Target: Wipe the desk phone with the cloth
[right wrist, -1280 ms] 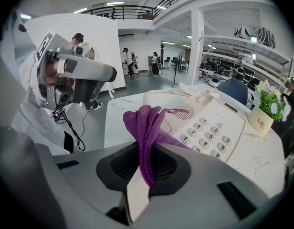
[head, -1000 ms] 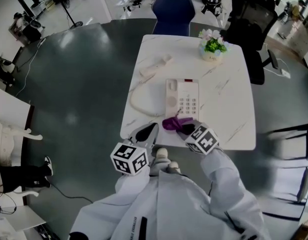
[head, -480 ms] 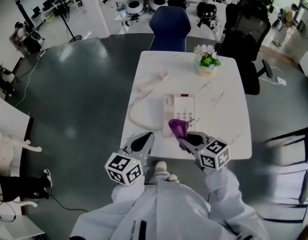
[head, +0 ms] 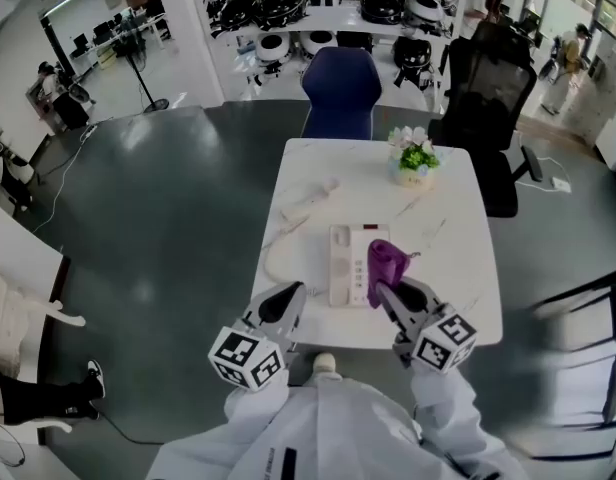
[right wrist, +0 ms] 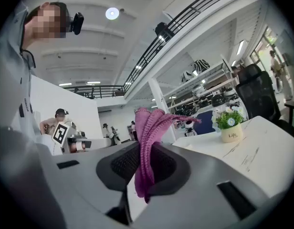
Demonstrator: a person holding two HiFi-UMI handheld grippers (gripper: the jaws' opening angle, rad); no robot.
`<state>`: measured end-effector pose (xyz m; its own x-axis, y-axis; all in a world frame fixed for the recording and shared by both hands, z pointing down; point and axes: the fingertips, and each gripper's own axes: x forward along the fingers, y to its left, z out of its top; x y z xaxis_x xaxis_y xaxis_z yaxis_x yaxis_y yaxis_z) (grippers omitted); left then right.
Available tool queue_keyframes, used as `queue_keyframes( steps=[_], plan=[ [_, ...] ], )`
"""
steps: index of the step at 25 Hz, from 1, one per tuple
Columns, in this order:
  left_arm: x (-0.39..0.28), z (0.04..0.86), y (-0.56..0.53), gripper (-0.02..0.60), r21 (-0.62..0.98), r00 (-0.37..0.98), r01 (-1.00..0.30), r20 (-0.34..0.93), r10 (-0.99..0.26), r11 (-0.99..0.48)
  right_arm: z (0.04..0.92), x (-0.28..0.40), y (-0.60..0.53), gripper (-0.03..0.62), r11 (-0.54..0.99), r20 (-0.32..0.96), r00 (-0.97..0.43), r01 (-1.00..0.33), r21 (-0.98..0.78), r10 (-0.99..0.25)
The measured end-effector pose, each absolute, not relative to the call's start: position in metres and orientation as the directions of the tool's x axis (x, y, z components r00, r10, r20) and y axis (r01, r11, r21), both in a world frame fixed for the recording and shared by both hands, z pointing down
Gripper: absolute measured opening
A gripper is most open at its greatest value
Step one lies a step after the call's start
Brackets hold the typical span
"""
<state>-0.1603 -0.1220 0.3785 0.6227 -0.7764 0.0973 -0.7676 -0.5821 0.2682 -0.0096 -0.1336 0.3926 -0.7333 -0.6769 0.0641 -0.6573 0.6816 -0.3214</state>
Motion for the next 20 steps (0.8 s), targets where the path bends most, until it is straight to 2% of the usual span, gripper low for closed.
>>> queue_keyframes(
  steps=[8,20],
  plan=[
    [-0.177,0.353,-0.138,-0.003,0.214,0.587,-0.796,0.044,-0.808,-0.566,0.360,0.008,-0.149,0.038,0.635,-0.018,-0.658,-0.719,-0.282,-0.753],
    [-0.202,0.336,-0.150,-0.002,0.152,0.536,-0.835,0.016,-0.844,-0.528,0.346,0.026,-0.161,0.038,0.580,-0.024,-0.588,-0.788,-0.209,-0.808]
  ],
)
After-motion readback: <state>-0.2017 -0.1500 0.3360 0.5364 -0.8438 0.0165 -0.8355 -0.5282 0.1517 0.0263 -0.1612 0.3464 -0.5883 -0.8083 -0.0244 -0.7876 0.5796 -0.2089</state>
